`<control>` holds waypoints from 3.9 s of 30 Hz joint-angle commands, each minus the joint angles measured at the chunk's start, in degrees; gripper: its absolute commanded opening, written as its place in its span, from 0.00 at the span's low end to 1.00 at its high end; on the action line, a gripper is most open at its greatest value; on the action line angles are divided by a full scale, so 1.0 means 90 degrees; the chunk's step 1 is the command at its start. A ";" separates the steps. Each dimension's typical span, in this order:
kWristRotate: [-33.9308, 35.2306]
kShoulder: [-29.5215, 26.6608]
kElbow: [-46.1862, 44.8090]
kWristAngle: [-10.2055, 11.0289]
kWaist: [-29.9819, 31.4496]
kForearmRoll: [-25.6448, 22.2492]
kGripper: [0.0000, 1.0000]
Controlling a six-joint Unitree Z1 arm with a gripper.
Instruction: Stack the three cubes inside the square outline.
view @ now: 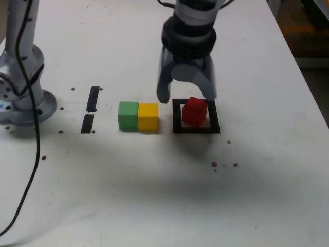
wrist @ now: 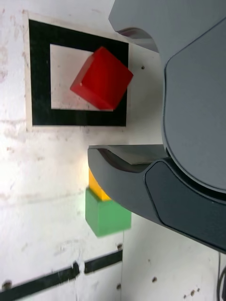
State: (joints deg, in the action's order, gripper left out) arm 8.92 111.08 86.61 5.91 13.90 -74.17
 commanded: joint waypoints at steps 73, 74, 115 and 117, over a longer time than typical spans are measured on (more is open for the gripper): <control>0.7417 -0.0911 -0.1720 -0.3967 -0.0915 0.1059 1.00; 0.7417 -0.0915 -0.1763 -0.4007 -0.0966 0.1077 1.00; 0.7389 -0.0491 -0.1878 -0.3233 -0.1545 0.1408 1.00; 0.7381 -0.0458 -0.1902 -0.3217 -0.1522 0.1514 1.00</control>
State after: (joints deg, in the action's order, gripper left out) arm 75.51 106.55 69.71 -23.13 -0.04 -60.97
